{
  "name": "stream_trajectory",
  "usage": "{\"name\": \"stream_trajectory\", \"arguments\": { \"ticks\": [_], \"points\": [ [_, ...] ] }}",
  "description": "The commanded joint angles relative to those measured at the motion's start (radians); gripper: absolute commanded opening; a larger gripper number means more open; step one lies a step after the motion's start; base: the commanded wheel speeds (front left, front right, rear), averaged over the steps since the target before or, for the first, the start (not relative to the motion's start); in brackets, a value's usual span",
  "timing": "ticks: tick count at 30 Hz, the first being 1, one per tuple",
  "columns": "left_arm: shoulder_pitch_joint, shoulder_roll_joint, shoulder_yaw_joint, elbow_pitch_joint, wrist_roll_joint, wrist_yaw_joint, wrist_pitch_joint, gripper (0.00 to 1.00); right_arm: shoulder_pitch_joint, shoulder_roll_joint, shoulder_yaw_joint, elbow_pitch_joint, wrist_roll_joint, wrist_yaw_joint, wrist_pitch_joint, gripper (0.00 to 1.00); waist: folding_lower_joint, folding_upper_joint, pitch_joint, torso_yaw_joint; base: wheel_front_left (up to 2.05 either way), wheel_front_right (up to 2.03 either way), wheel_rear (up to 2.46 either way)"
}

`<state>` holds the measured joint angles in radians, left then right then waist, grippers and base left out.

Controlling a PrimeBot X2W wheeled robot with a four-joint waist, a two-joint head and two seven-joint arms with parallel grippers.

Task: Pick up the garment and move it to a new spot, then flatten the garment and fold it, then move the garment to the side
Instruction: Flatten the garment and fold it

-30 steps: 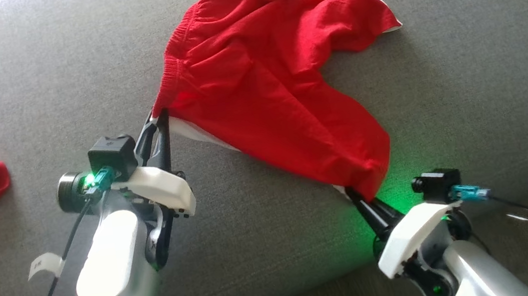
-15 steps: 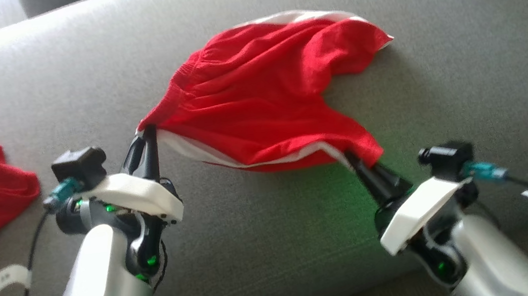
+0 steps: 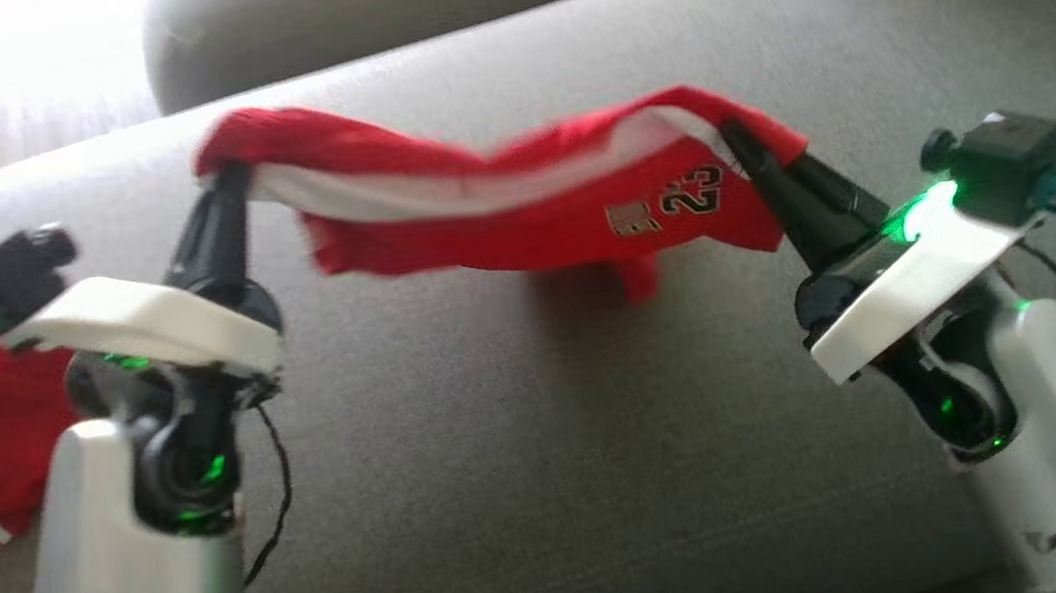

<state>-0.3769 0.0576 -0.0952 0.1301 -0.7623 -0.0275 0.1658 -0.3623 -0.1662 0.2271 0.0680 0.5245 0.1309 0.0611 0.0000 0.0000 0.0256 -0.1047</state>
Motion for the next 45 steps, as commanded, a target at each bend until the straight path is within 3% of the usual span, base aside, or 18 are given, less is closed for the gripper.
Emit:
{"name": "stream_trajectory", "arguments": {
  "ticks": [1, 10, 16, 20, 24, 29, 35, 39, 40, 45],
  "points": [
    [-0.018, 0.014, 0.046, -0.054, -0.019, 0.013, 0.007, 0.0, -0.041, -0.003, 0.006, -0.047, 0.008, 0.0, 0.007, 0.0, 0.0, 0.0, -0.02, 0.015, 0.0, 0.0, 0.0],
    [0.052, -0.006, 0.071, -0.278, -0.236, 0.199, 0.06, 0.0, 0.011, 0.062, -0.107, -0.159, 0.046, 0.0, 0.115, 0.0, 0.0, 0.0, -0.042, 0.058, 0.0, 0.0, 0.0],
    [0.06, -0.005, 0.044, -0.368, -0.304, 0.293, 0.138, 0.0, 0.016, 0.097, -0.152, -0.216, 0.054, 0.0, 0.187, 0.0, 0.0, 0.0, -0.009, 0.069, 0.0, 0.0, 0.0],
    [-0.046, 0.018, 0.053, -0.368, -0.326, 0.345, 0.207, 0.0, -0.089, 0.107, -0.17, -0.187, 0.076, 0.0, 0.23, 0.0, 0.0, 0.0, 0.076, 0.062, 0.0, 0.0, 0.0],
    [-0.267, 0.059, 0.045, -0.277, -0.308, 0.382, 0.263, 0.0, -0.32, 0.102, -0.219, -0.075, 0.032, 0.0, 0.242, 0.0, 0.0, 0.0, 0.219, 0.066, 0.0, 0.0, 0.0],
    [-0.659, 0.098, 0.027, -0.078, -0.224, 0.363, 0.22, 0.0, -0.719, 0.072, -0.211, 0.103, -0.019, 0.0, 0.205, 0.0, 0.0, 0.0, 0.421, 0.063, 0.0, 0.0, 0.0],
    [-1.067, 0.096, -0.003, 0.191, -0.118, 0.247, 0.034, 0.0, -1.112, 0.039, -0.219, 0.31, -0.079, 0.0, -0.035, 0.0, 0.0, 0.0, 0.598, 0.065, 0.0, 0.0, 0.0],
    [-1.184, 0.084, -0.024, 0.364, -0.069, 0.164, -0.102, 0.0, -1.208, 0.031, -0.209, 0.458, -0.112, 0.0, -0.187, 0.0, 0.0, 0.0, 0.648, 0.072, 0.0, 0.0, 0.0],
    [-1.184, 0.084, -0.024, 0.364, -0.069, 0.164, -0.102, 0.0, -1.208, 0.031, -0.209, 0.458, -0.112, 0.0, -0.187, 0.0, 0.0, 0.0, 0.648, 0.072, 0.0, 0.0, 0.0],
    [-1.175, 0.063, -0.054, 0.553, -0.06, 0.08, -0.175, 0.0, -1.176, 0.055, -0.175, 0.645, -0.053, 0.0, -0.244, 0.0, 0.0, 0.0, 0.662, 0.076, 0.0, 0.0, 0.0]
  ]
}}
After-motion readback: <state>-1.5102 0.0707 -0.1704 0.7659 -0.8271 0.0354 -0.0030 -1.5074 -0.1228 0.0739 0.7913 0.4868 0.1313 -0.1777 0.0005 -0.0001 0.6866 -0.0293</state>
